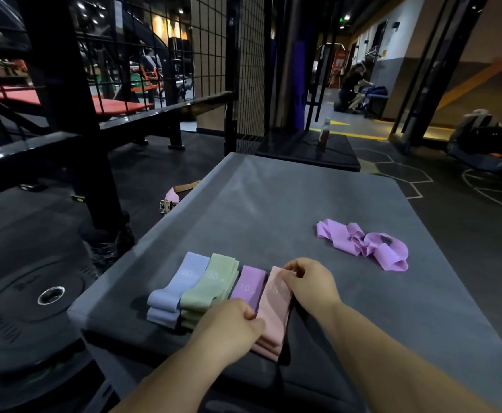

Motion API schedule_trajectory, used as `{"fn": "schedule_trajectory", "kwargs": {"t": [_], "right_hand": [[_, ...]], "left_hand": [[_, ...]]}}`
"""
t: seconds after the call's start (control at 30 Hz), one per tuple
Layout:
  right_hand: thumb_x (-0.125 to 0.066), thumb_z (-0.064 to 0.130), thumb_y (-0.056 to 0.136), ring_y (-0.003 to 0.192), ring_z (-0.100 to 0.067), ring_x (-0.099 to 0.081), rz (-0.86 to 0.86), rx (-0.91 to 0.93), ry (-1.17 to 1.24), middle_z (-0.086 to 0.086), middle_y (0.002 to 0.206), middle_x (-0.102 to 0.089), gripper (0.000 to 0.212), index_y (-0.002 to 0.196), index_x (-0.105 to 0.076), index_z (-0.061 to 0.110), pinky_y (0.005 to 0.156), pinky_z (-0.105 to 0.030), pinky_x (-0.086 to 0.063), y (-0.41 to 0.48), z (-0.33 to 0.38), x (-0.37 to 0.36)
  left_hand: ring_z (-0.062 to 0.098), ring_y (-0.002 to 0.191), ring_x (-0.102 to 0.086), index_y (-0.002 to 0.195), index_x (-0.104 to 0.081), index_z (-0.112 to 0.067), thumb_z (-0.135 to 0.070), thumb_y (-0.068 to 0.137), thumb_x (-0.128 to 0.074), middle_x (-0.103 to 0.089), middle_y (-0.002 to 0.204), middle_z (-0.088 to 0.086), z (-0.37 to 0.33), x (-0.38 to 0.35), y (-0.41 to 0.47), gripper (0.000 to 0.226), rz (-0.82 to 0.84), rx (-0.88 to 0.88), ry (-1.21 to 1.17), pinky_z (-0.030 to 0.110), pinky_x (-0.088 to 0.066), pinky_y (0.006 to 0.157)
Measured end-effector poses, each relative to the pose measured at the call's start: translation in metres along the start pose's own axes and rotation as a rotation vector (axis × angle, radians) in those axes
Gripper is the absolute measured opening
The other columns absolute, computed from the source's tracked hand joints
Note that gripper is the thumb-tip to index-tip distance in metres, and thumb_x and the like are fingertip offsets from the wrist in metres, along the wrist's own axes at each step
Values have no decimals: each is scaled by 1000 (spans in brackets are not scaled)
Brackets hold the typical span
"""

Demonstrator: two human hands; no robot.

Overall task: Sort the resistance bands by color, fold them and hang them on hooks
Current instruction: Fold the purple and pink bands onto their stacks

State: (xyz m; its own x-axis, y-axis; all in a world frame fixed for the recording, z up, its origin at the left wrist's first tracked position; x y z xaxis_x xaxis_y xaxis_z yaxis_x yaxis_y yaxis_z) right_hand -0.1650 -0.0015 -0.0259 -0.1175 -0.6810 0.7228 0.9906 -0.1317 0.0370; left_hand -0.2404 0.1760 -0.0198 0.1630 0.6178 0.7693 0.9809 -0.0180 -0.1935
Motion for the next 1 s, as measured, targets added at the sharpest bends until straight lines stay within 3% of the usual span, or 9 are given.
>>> {"fn": "schedule_trajectory", "kwargs": {"t": [0.07, 0.4, 0.53, 0.63, 0.73, 0.87, 1.0], "right_hand": [[-62, 23, 86, 79, -12, -59, -2, 3, 4, 6, 89, -66, 13, 76, -62, 32, 68, -22, -40, 1, -1, -1], [-65, 23, 86, 80, -10, -59, -44, 0, 61, 6, 91, -67, 8, 81, -67, 30, 69, -20, -39, 2, -5, 1], [-65, 24, 86, 80, -8, -58, -19, 9, 27, 6, 94, -65, 8, 82, -66, 31, 63, -15, -38, 1, -8, -2], [-63, 25, 89, 82, -9, -55, 1, 32, -26, 7, 99, -60, 5, 90, -67, 28, 72, -19, -37, 0, -9, -4], [-62, 25, 91, 84, -10, -53, 0, 73, -87, 6, 100, -56, 10, 97, -69, 24, 75, -18, -35, -2, -10, -5], [-64, 25, 90, 86, -8, -55, -18, 130, -43, 9, 98, -59, 8, 96, -70, 25, 78, -16, -37, -3, -8, -5], [-64, 24, 90, 90, -8, -57, -7, 150, -49, 11, 97, -59, 12, 100, -72, 24, 85, -18, -42, -4, -5, -7]], "left_hand": [[17, 74, -57, 80, -64, -19, -41, 82, -58, -63, 80, -2, -1, 1, -1, 23, 5, 7, -12, 27, -46, 69], [16, 64, -41, 67, -51, -18, -28, 84, -55, -46, 68, 1, -4, 3, -1, 20, 49, 25, -230, 29, -33, 61], [19, 58, -33, 54, -36, -17, -26, 81, -52, -37, 60, -1, -2, 1, -4, 33, 66, 27, -136, 30, -27, 57], [20, 74, -52, 79, -56, -21, -36, 84, -50, -58, 81, -4, -4, 1, -7, 17, 48, -3, 118, 28, -40, 65], [20, 93, -59, 98, -56, -24, -38, 84, -50, -63, 100, -6, -2, 0, -8, 21, 3, -24, 226, 29, -46, 75], [15, 93, -52, 103, -51, -28, -35, 86, -52, -55, 99, -12, -5, 0, -7, 18, -90, -160, 182, 28, -44, 76], [8, 107, -50, 116, -61, -35, -18, 88, -54, -51, 113, -16, -9, -7, -5, 33, -80, -373, 68, 19, -40, 89]]}}
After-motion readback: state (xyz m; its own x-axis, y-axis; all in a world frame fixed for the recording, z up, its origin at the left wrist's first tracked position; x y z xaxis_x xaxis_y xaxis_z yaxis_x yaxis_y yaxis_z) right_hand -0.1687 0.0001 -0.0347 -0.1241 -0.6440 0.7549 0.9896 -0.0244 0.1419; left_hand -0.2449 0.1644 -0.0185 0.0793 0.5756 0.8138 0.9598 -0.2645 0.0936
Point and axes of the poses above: each hand's wrist, its own y-axis towards the middle knuckle, its own x-axis out of the back of the hand, z = x × y, the point moved 4 cm from there along y, towards the middle knuckle
